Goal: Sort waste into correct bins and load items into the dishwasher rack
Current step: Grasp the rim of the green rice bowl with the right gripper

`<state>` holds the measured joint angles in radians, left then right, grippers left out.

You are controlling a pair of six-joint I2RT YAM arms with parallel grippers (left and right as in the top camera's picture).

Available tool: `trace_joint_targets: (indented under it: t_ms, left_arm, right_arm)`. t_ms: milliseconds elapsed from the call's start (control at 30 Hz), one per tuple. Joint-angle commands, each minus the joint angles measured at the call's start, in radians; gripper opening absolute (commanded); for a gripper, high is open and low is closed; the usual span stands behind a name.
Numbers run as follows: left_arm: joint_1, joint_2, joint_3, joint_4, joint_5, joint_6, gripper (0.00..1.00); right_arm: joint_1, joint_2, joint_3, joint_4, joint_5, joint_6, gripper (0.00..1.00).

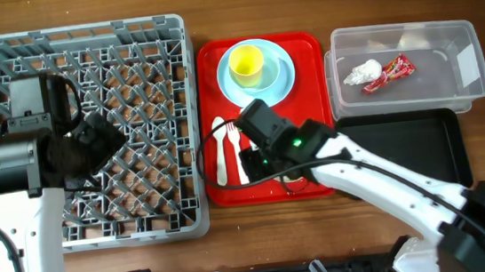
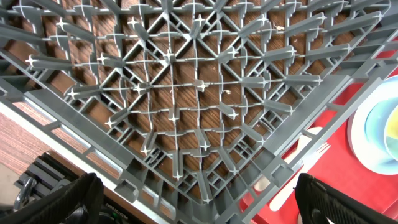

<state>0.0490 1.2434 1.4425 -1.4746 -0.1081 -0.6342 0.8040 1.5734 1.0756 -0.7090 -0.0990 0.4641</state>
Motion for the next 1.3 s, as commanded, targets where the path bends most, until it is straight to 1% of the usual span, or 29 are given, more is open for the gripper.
trace_joint_targets:
  t_ms: [0, 67, 200, 400, 533, 700, 800, 1067, 1167, 1267]
  left_arm:
    - [0.006, -0.004, -0.003, -0.001, -0.013, 0.001, 1.00]
    - [0.006, -0.004, -0.003, -0.001, -0.013, 0.001, 1.00]
    - [0.006, -0.004, -0.003, -0.001, -0.013, 0.001, 1.00]
    - [0.006, -0.004, -0.003, -0.001, -0.013, 0.001, 1.00]
    - [0.006, -0.004, -0.003, -0.001, -0.013, 0.001, 1.00]
    - [0.006, -0.004, -0.003, -0.001, -0.013, 0.001, 1.00]
    - [0.006, -0.004, -0.003, -0.001, -0.013, 0.001, 1.00]
    - [0.006, -0.004, -0.003, -0.001, -0.013, 0.001, 1.00]
    - [0.006, -0.004, -0.003, -0.001, -0.013, 0.001, 1.00]
    - [0.006, -0.004, -0.003, -0.001, -0.013, 0.001, 1.00]
  right_arm:
    - [0.014, 0.087, -0.007, 0.017, 0.047, 0.024, 0.38]
    - [0.014, 0.111, -0.007, 0.020, 0.102, 0.068, 0.38]
    - [0.014, 0.114, -0.007, 0.053, 0.108, 0.067, 0.38]
    - [0.014, 0.114, -0.007, -0.006, 0.217, 0.070, 0.39]
    - [0.014, 0.114, -0.007, -0.002, 0.205, 0.122, 0.38]
    - [0.014, 0.117, -0.024, 0.024, 0.200, 0.122, 0.36]
    - [0.014, 0.120, -0.029, 0.021, 0.234, 0.124, 0.32]
    - [0.014, 0.120, -0.029, -0.023, 0.336, 0.122, 0.31]
    - [0.014, 0.120, -0.029, -0.021, 0.320, 0.124, 0.31]
    - [0.014, 0.120, -0.031, -0.013, 0.247, 0.123, 0.30]
